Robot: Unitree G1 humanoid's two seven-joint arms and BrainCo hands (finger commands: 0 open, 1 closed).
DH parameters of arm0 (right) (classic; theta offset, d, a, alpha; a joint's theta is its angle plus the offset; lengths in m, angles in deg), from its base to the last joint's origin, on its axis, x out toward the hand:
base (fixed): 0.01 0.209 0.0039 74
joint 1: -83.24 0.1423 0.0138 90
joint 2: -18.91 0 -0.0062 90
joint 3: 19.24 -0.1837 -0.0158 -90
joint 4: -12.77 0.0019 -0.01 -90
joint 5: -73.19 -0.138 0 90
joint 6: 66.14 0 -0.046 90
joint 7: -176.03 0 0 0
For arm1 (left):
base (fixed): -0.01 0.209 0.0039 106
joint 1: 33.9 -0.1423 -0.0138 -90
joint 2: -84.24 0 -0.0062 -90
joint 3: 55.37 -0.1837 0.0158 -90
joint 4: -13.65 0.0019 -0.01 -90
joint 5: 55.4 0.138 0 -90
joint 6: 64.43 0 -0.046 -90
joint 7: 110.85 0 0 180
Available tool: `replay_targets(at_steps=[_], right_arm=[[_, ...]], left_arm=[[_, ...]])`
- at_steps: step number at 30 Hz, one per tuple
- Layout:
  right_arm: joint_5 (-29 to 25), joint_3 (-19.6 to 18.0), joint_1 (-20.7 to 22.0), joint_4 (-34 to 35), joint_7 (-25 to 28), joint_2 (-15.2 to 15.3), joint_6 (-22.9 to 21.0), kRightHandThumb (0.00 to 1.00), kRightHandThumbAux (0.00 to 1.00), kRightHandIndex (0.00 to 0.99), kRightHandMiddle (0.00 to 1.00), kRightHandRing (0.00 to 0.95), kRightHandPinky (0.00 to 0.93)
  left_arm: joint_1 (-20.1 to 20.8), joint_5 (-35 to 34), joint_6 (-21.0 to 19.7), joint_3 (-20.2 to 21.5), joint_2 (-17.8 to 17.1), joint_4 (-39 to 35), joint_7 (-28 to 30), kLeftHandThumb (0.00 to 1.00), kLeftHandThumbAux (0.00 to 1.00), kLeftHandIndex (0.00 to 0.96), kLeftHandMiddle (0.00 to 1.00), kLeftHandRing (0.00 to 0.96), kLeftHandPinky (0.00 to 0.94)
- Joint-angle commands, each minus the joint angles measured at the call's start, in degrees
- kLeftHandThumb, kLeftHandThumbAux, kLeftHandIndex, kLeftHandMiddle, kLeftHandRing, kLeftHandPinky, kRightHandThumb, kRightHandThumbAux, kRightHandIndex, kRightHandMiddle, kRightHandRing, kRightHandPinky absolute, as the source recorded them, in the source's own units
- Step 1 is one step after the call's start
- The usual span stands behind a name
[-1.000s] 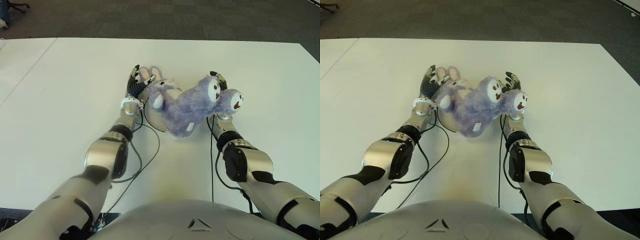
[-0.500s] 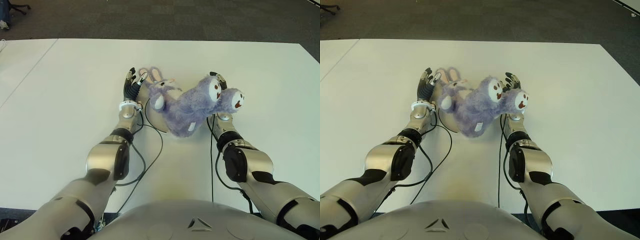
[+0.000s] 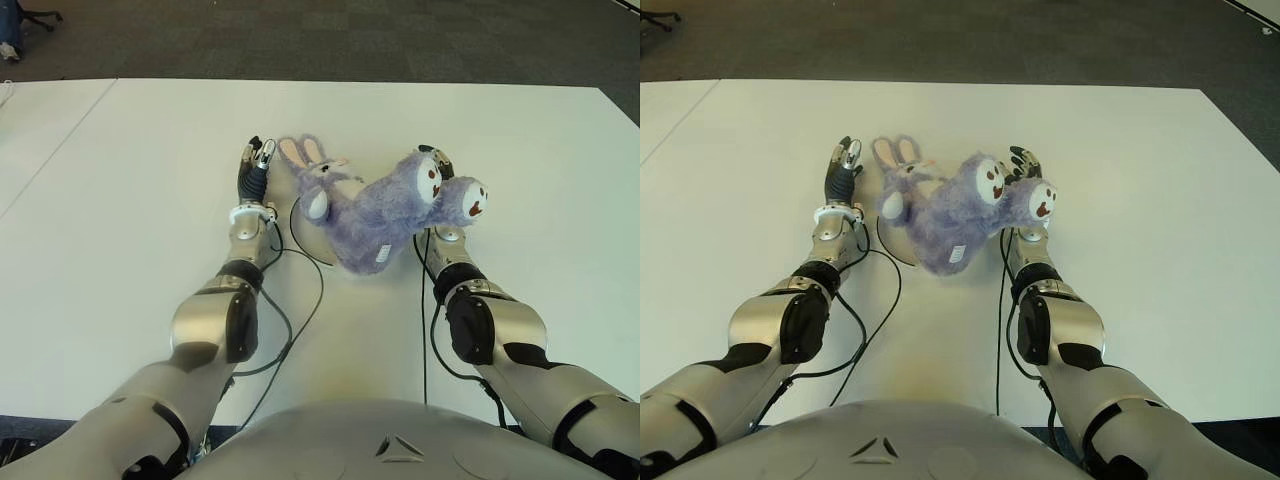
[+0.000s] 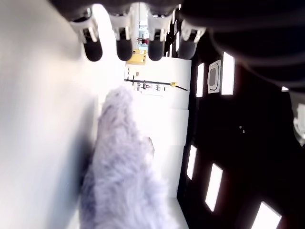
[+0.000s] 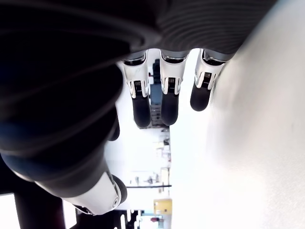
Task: Put the doll into the plate.
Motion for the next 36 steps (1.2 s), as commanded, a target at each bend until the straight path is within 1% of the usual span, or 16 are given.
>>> replay_targets(at_steps=[1,8,11,15,23,27,33,36], right_arm=[[-1.4,-0.7,-9.2,-6.3,-0.4,-1.5,-7.3,0.475,0.872,0.236,0.171,0.128,0.114],[-1.4,-0.7,-9.2,-6.3,-0.4,-1.4,-7.0,0.485,0.870,0.244,0.179,0.138,0.127],[-1.3,-0.6,-9.3,-6.3,-0.5,-1.4,-7.0,0.488,0.871,0.243,0.182,0.136,0.101],[-1.0,-0.3,-9.3,-6.3,-0.6,-1.3,-7.1,0.477,0.873,0.239,0.176,0.129,0.097],[-1.3,-0.5,-9.1,-6.2,-0.6,-1.4,-7.0,0.456,0.872,0.229,0.161,0.116,0.095],[-1.4,-0.6,-9.0,-6.2,-0.6,-1.5,-7.0,0.457,0.872,0.237,0.159,0.116,0.112],[-1.4,-0.7,-9.0,-6.2,-0.8,-1.6,-6.9,0.483,0.866,0.250,0.167,0.127,0.115],[-1.4,-0.7,-9.0,-6.2,-0.9,-1.7,-6.8,0.486,0.865,0.249,0.169,0.128,0.109]], left_arm=[[-6.7,-2.5,-2.2,2.6,1.4,3.2,2.3,0.000,0.390,0.000,0.000,0.000,0.000],[-7.1,-3.2,-1.2,3.7,2.0,3.1,3.4,0.000,0.404,0.000,0.000,0.000,0.003],[-7.2,-3.6,-1.3,4.2,2.0,3.2,3.9,0.000,0.395,0.000,0.000,0.000,0.011],[-7.2,-3.7,-1.6,4.7,1.9,3.2,4.2,0.000,0.388,0.000,0.000,0.000,0.018],[-9.4,-3.8,-2.8,4.7,1.4,3.3,4.0,0.000,0.410,0.000,0.004,0.002,0.026],[-9.1,-3.9,-4.3,4.8,1.3,3.4,4.0,0.000,0.447,0.000,0.019,0.017,0.041],[-8.0,-2.2,-9.3,3.0,0.4,3.6,1.8,0.000,0.508,0.000,0.039,0.045,0.088],[-8.0,-1.6,-10.4,2.4,0.2,3.6,1.4,0.000,0.531,0.000,0.047,0.054,0.095]])
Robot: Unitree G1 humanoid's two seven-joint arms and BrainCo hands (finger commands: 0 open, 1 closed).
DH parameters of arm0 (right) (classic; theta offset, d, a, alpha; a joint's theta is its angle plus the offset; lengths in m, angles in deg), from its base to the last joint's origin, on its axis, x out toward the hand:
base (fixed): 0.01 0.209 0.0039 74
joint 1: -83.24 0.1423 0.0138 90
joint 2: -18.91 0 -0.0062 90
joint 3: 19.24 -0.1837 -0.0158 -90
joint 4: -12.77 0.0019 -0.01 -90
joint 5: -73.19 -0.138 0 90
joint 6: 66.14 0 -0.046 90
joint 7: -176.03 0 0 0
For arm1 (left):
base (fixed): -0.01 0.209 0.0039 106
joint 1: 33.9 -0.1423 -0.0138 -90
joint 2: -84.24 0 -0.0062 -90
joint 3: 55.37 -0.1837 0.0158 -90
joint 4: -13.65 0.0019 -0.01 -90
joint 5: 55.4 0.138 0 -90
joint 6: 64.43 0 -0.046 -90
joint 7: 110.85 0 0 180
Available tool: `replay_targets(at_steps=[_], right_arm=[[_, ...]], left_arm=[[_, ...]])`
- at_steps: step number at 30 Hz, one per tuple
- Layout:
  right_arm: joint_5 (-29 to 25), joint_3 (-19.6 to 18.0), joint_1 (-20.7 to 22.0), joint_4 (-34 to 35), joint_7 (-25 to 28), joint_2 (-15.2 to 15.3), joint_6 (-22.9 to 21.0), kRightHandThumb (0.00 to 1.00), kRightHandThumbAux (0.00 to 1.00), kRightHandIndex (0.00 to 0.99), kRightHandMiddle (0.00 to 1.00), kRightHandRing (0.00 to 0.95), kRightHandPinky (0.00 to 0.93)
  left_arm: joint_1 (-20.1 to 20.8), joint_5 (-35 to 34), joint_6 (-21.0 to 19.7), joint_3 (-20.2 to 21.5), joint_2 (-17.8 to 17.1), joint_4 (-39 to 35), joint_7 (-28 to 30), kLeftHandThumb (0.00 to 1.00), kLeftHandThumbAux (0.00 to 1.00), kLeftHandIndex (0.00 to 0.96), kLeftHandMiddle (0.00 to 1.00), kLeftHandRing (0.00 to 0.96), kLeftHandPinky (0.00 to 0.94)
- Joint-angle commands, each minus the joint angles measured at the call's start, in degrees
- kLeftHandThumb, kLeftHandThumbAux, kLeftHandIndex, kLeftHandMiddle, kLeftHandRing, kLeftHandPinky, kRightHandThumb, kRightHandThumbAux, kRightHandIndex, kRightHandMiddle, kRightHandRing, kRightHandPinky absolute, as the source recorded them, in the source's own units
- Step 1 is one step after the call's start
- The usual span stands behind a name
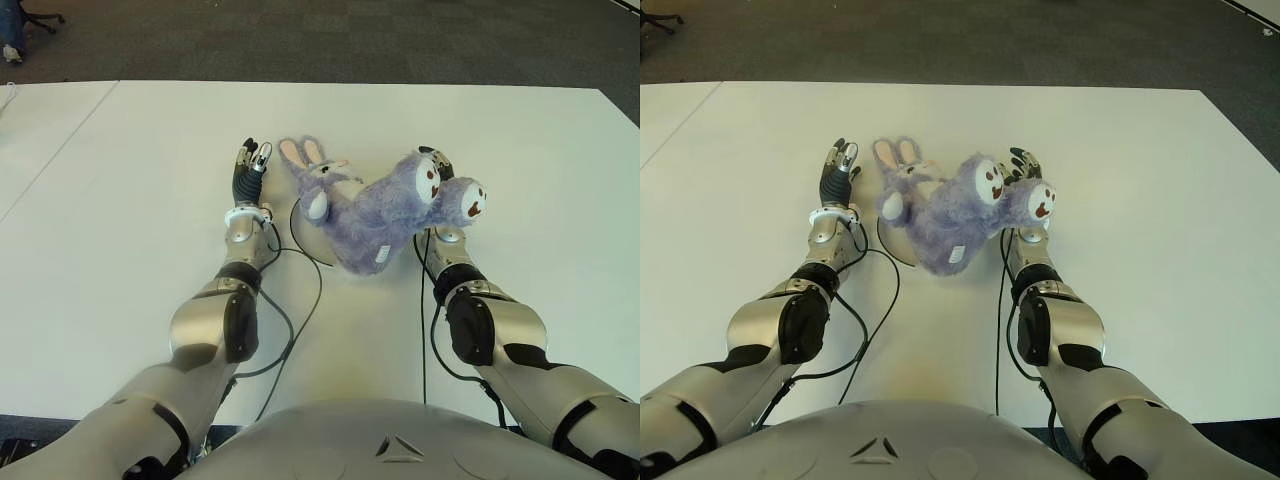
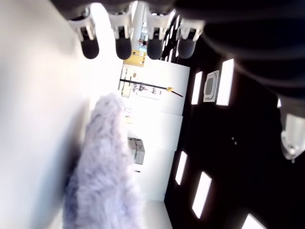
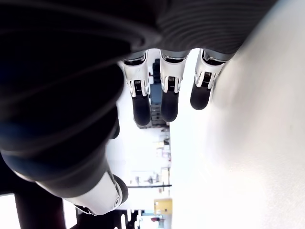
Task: Put the doll into the plate.
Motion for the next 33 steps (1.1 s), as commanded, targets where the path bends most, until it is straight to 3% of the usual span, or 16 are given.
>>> replay_targets(at_steps=[1,3,12,33], right_arm=[[-1.5,-0.8,-8.8,-6.2,-0.8,-1.7,-6.7,0.640,0.770,0.362,0.177,0.135,0.119],[-1.5,-0.8,-8.9,-6.2,-0.8,-1.7,-6.7,0.689,0.740,0.397,0.180,0.137,0.114],[-1.4,-0.6,-8.9,-6.2,-1.1,-1.8,-6.8,0.691,0.739,0.399,0.184,0.143,0.131],[-1.4,-0.7,-9.0,-6.1,-1.2,-1.9,-6.5,0.692,0.739,0.398,0.184,0.144,0.117]], left_arm=[[-7.1,0.9,-8.6,-0.7,0.2,4.4,-2.2,0.000,0.581,0.000,0.061,0.069,0.107],[-7.1,1.4,-9.1,-1.1,0.0,4.4,-2.3,0.000,0.628,0.002,0.075,0.084,0.120],[-7.1,3.2,-10.0,-3.3,-0.6,4.2,-3.2,0.000,0.709,0.047,0.104,0.111,0.143],[-7.0,4.1,-10.0,-5.0,-0.8,4.1,-4.5,0.000,0.705,0.074,0.132,0.136,0.165]])
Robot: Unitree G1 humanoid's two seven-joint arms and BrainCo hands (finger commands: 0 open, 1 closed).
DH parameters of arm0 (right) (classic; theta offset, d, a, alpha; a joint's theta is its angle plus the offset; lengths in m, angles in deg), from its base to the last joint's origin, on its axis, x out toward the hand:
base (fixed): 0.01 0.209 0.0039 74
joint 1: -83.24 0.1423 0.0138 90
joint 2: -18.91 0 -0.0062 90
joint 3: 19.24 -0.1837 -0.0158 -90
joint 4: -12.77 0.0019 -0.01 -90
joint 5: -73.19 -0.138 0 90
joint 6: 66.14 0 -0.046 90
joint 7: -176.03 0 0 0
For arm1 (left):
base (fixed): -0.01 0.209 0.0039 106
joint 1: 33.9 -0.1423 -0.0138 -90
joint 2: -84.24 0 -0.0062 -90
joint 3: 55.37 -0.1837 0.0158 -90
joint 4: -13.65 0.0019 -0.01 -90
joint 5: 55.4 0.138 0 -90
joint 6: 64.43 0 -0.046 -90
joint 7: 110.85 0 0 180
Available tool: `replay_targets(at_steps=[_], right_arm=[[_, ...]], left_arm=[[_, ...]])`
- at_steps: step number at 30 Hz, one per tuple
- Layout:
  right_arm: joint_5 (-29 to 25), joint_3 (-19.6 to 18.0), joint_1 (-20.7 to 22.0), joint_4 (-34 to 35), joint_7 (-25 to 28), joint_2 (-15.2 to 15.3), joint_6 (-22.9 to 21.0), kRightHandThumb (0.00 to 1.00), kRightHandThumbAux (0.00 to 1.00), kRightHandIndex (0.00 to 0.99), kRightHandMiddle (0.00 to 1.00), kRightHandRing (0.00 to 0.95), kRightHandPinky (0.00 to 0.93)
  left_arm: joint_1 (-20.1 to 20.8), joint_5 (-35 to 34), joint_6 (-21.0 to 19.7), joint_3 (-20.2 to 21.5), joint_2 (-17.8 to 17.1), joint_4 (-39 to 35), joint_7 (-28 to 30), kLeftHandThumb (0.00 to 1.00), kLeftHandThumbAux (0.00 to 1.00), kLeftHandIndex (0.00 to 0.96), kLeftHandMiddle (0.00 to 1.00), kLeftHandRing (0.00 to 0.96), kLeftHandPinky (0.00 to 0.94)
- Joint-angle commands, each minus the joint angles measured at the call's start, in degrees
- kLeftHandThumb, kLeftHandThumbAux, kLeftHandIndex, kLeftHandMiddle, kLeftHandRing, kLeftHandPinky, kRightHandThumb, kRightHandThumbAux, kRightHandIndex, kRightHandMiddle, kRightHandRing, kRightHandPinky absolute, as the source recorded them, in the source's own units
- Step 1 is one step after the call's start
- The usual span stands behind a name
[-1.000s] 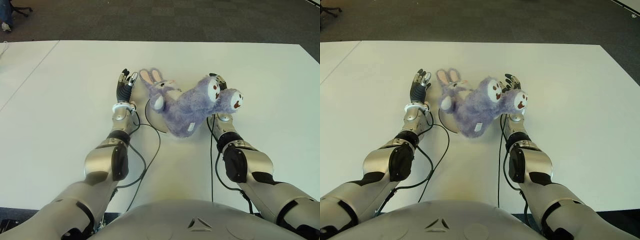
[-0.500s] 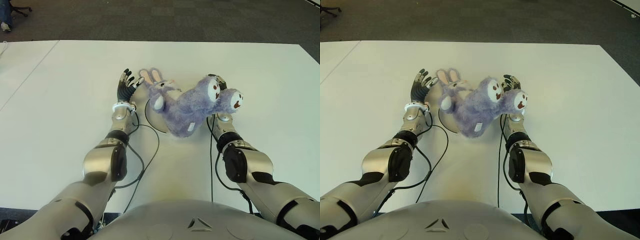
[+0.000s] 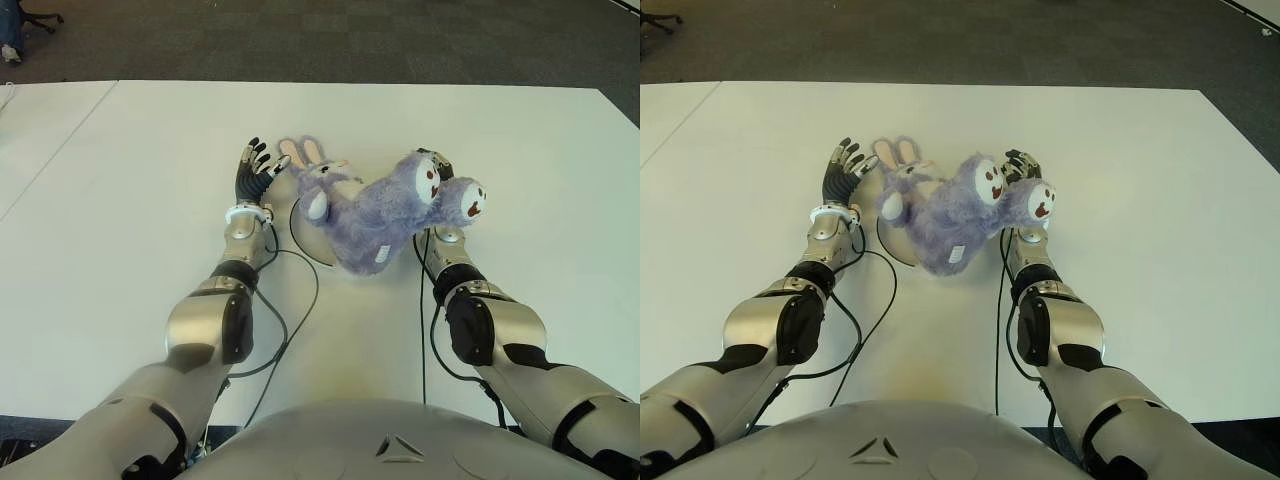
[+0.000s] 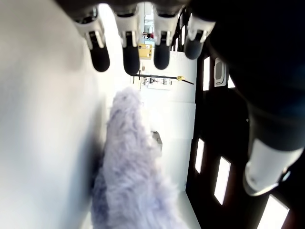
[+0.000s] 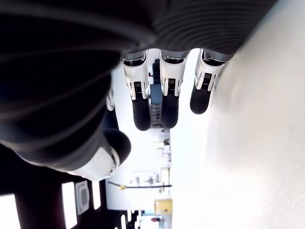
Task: Put the doll into the plate.
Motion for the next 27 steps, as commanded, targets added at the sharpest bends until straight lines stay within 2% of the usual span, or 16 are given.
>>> replay_targets(at_steps=[1,6,12,19,27], right_arm=[[-1.4,-0.7,-9.0,-6.1,-1.1,-1.8,-6.5,0.692,0.739,0.398,0.184,0.143,0.115],[-1.4,-0.7,-9.0,-6.2,-1.2,-1.8,-6.7,0.693,0.739,0.399,0.184,0.138,0.112],[-1.6,-0.8,-8.9,-6.2,-1.2,-1.8,-6.8,0.694,0.739,0.399,0.181,0.135,0.116],[-1.9,-1.1,-8.9,-6.2,-0.8,-1.9,-6.9,0.693,0.739,0.399,0.178,0.134,0.120],[-2.0,-1.2,-8.8,-6.2,-0.6,-1.8,-7.0,0.693,0.739,0.399,0.183,0.138,0.117]], left_arm=[[-6.8,0.5,-8.3,-0.4,0.5,4.6,-1.6,0.000,0.705,0.075,0.133,0.137,0.167],[-6.8,0.6,-8.3,-0.2,0.5,4.6,-1.5,0.000,0.706,0.085,0.143,0.145,0.165],[-6.9,0.5,-7.8,-0.1,0.5,4.6,-1.4,0.000,0.697,0.082,0.143,0.138,0.122],[-7.0,0.5,-7.6,-0.1,0.6,4.6,-1.6,0.000,0.703,0.078,0.140,0.138,0.160],[-6.8,0.6,-7.8,-0.2,0.7,4.6,-1.9,0.000,0.704,0.080,0.137,0.140,0.157]])
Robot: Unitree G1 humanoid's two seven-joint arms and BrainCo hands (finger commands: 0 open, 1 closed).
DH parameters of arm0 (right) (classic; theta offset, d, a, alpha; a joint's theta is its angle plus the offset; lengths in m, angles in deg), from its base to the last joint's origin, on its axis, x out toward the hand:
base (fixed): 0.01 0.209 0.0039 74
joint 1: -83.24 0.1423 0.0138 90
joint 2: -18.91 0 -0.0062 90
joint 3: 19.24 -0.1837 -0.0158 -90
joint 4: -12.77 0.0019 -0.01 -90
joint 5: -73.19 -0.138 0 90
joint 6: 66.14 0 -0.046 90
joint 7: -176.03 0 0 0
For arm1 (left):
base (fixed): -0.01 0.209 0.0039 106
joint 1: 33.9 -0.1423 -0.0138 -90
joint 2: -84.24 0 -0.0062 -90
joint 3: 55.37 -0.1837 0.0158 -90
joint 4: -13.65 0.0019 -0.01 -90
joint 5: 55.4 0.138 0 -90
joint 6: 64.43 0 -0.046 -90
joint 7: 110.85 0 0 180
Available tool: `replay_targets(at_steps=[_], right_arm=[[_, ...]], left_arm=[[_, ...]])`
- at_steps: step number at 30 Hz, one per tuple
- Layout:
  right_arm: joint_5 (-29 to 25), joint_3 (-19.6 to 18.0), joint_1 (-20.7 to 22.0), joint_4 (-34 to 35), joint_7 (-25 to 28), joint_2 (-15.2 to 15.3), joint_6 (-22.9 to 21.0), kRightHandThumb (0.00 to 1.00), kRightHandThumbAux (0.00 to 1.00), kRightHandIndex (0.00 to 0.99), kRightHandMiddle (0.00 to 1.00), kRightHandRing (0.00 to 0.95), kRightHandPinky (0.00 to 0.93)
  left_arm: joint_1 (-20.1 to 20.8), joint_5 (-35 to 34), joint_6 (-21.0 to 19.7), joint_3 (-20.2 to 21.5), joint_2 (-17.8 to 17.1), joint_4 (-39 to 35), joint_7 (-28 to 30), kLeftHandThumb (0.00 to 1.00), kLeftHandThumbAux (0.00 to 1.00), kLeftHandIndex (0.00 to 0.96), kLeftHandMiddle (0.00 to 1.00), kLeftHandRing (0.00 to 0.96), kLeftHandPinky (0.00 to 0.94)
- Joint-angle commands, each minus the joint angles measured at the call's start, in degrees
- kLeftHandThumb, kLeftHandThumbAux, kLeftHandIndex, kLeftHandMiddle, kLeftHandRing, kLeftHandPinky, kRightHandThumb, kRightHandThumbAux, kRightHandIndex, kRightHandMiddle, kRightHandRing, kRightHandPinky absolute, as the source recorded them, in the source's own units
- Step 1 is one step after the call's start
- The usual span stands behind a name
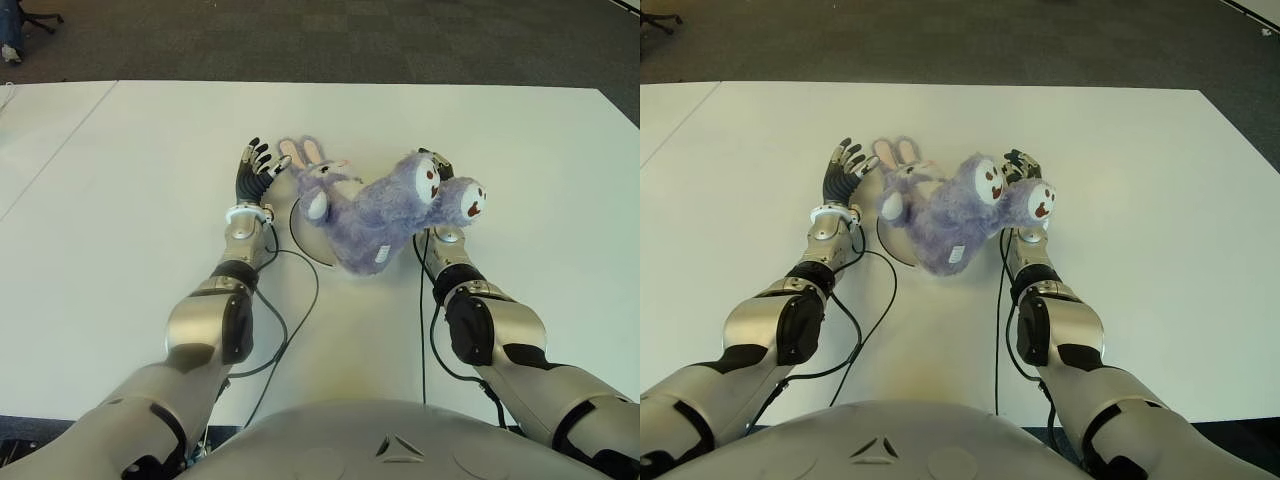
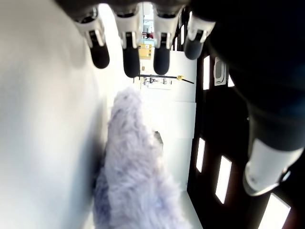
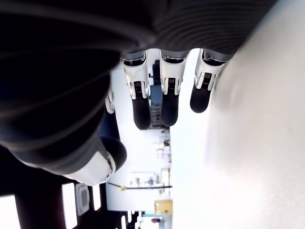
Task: Put the doll into the plate.
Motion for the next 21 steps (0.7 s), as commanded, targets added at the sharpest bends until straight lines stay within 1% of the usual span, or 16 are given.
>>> replay_targets(at_steps=[1,9,18,21], right_arm=[[-2.0,-1.1,-8.8,-6.2,-0.5,-1.7,-7.0,0.693,0.739,0.399,0.184,0.139,0.116],[-1.8,-1.0,-8.8,-6.2,-0.7,-1.7,-7.0,0.694,0.738,0.399,0.188,0.141,0.112],[-1.9,-1.1,-8.7,-6.2,-0.5,-1.7,-7.3,0.694,0.738,0.400,0.184,0.144,0.146],[-2.0,-1.2,-8.7,-6.2,-0.5,-1.8,-7.1,0.694,0.738,0.400,0.182,0.143,0.136]], left_arm=[[-6.8,0.2,-7.8,-0.2,0.7,4.6,-1.7,0.000,0.703,0.081,0.136,0.138,0.155],[-6.7,0.3,-8.2,-0.2,0.6,4.7,-1.8,0.000,0.696,0.079,0.129,0.132,0.157],[-6.8,0.1,-8.1,0.0,0.6,4.7,-1.6,0.000,0.686,0.075,0.131,0.131,0.148],[-6.8,0.0,-8.0,0.0,0.6,4.6,-1.5,0.000,0.683,0.073,0.130,0.131,0.149]])
